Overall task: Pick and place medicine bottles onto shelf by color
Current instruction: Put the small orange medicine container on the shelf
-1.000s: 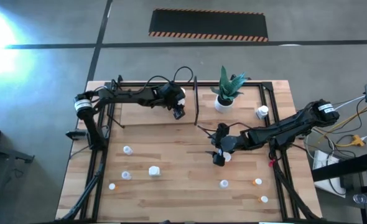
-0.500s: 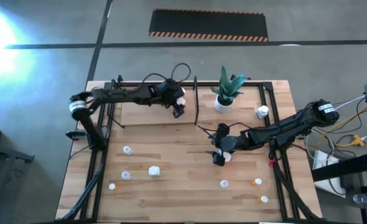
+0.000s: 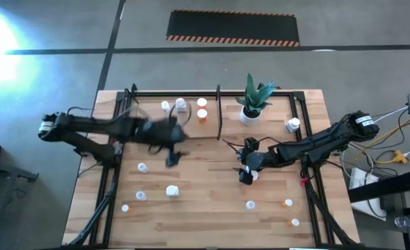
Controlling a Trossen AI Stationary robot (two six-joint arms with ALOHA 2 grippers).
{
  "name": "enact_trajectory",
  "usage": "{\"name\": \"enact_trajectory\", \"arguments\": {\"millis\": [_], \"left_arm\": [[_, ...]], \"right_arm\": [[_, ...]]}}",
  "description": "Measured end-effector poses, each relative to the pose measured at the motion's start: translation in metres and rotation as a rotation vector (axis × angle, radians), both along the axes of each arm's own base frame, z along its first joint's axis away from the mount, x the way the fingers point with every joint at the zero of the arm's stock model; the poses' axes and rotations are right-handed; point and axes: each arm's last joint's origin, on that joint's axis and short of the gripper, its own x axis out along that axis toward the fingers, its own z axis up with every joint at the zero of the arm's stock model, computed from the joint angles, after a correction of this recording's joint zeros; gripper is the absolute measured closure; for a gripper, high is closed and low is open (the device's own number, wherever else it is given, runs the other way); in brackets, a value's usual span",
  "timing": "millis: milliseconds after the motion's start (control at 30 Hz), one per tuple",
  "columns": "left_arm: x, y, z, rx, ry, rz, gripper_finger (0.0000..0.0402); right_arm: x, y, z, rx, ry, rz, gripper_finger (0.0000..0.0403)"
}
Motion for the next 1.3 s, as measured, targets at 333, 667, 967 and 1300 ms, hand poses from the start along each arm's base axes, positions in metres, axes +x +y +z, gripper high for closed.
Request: {"name": "enact_trajectory", "arguments": {"millis": [333,667,967,1300], "left_arm": [[-0.048,-0.109,-0.027,-0.167,0.128,0.083,0.01],[-0.075,-0.166,-0.062,-0.349,0.352,0.208,0.01],[-0.101,-0.173,-0.071,-0.422,0.549,0.383,0.0101],[-0.111,-0.167,-0.073,-0.393,0.686,0.444,0.0101]], "right_arm": [[0.004,0.039,0.017,-0.075,-0.208,0.223,0.0077],[-0.008,0.081,0.026,-0.079,-0.318,0.379,0.0077],[-0.03,0.1,0.027,-0.06,-0.258,0.465,0.0077],[-0.06,0.085,0.046,-0.085,-0.213,0.282,0.0077]]}}
